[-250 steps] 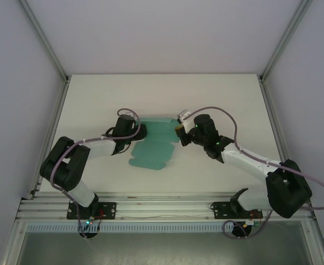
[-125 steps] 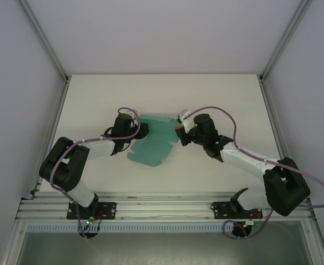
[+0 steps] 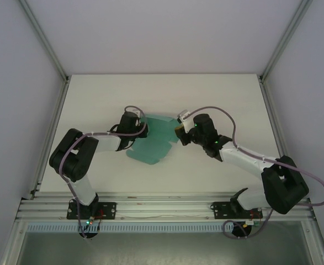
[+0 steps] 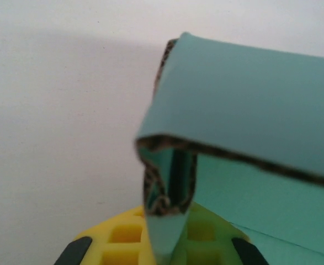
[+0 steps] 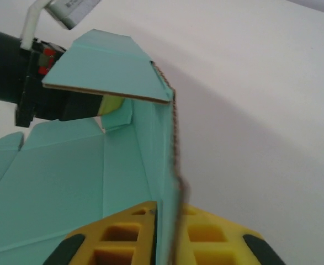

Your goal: Assemble paper box

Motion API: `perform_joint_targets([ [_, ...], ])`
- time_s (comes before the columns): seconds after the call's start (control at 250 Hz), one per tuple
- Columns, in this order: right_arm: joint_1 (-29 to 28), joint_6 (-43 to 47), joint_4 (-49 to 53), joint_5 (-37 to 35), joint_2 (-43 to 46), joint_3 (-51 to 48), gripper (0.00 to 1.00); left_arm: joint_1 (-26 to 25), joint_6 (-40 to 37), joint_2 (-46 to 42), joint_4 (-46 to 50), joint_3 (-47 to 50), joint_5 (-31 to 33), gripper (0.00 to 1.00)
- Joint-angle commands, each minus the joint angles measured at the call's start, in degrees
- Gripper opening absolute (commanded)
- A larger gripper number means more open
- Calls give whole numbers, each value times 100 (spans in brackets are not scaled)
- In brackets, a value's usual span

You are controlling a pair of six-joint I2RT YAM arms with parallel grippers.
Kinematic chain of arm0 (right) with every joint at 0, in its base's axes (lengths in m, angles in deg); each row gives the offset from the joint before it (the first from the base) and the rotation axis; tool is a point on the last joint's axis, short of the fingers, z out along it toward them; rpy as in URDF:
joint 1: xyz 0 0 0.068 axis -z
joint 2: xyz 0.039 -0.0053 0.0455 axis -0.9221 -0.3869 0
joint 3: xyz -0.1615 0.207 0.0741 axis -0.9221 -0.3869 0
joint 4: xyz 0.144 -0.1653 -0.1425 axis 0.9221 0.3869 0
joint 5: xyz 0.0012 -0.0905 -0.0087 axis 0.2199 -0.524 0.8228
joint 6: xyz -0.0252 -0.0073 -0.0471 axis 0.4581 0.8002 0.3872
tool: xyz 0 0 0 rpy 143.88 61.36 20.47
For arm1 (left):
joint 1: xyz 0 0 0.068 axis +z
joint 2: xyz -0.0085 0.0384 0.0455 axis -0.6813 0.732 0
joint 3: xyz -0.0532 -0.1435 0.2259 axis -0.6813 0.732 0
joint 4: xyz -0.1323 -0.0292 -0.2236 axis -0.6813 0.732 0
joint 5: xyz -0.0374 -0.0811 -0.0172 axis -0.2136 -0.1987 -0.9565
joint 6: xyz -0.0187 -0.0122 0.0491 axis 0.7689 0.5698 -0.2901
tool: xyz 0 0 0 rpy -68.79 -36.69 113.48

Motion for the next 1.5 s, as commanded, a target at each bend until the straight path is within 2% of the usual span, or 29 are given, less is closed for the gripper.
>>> perform_joint_targets([
  [0.0,55,-325,-329,-538,34,-53,19,67,-129,150,0,-16,271,0],
  [0.036,55,-388,-384,-686,69,-36,24,67,-158,155,-7,-12,283,0],
  [0.092,61,-476,-397,-867,130,30,45,52,-195,158,40,-29,304,0],
  [0.24,63,-782,-324,-1284,288,335,79,20,-205,76,58,56,384,0],
  [0.32,68,-856,-342,-1545,329,492,89,9,-180,9,-61,154,351,0],
  [0.412,104,-1005,-403,-1929,316,660,95,5,-169,-23,-87,214,330,0],
  [0.775,230,-1063,269,-2093,-587,1377,98,-24,-51,-146,12,227,385,0],
  [0.991,217,-768,-44,-1273,-1259,1314,98,-23,-17,-117,144,154,379,0],
  [1.227,76,-703,-784,-1088,-1713,1332,99,-55,24,-47,322,2,368,0],
  [1.347,-96,-781,-1177,-1439,-1884,1333,100,-92,70,25,424,-115,351,0],
  [1.495,-333,-644,-1451,-2299,-1923,1324,100,-171,1,55,556,-222,444,0],
])
